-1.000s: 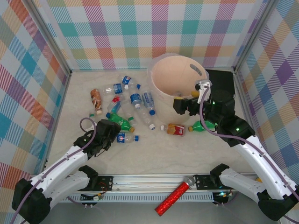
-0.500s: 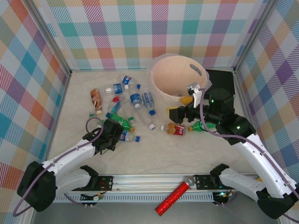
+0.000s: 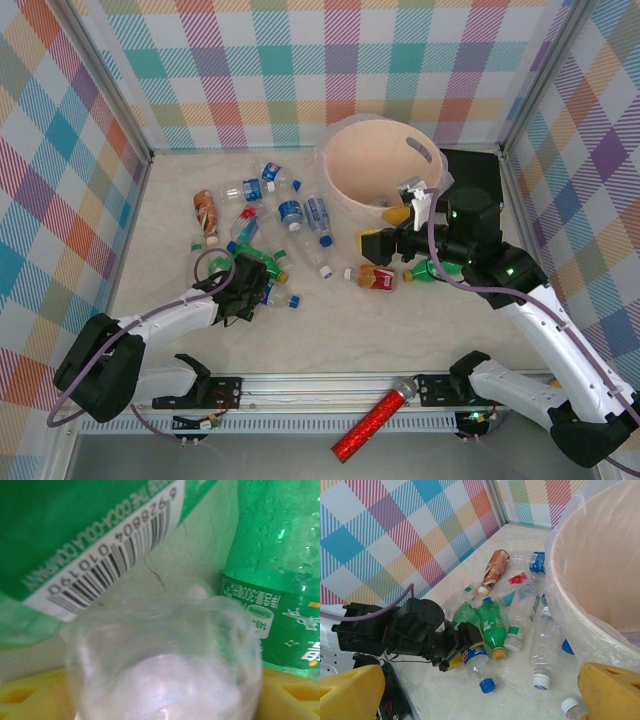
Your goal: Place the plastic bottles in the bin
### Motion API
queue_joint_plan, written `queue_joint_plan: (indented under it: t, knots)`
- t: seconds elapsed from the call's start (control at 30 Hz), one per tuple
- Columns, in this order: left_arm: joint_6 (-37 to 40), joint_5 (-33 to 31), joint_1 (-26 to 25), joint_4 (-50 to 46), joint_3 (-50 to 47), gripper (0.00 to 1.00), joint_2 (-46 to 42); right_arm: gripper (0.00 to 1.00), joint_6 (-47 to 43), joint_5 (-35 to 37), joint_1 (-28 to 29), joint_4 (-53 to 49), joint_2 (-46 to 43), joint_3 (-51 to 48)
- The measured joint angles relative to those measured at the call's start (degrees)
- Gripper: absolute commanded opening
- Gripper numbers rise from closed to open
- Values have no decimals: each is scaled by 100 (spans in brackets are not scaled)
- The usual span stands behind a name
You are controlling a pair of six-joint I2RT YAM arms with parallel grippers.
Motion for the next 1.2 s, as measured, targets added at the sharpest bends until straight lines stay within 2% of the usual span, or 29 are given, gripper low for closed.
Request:
queue_joint_plan:
  t: [0.1, 0.27, 0.63, 0.77, 0.9, 1.2]
  knots:
    - [-24, -22, -9, -66, 2, 62, 42, 99, 0, 2, 0, -4, 0, 0]
    - [-15, -90, -11, 11, 7, 53, 33, 99, 7, 35, 0, -7, 0, 0]
    - [358, -586, -11, -859, 243, 53, -1357, 99, 179, 114, 0, 31, 0, -2]
    - [817, -866, -11, -1220, 772, 54, -1685, 99, 267, 116, 0, 131, -2, -2]
    - [1543, -1123, -11, -1403, 1554, 54, -1655, 99, 286, 162, 0, 140, -7, -2]
    - [3589, -1263, -20, -940, 3845, 53, -629, 99, 302, 321, 0, 118, -238, -2]
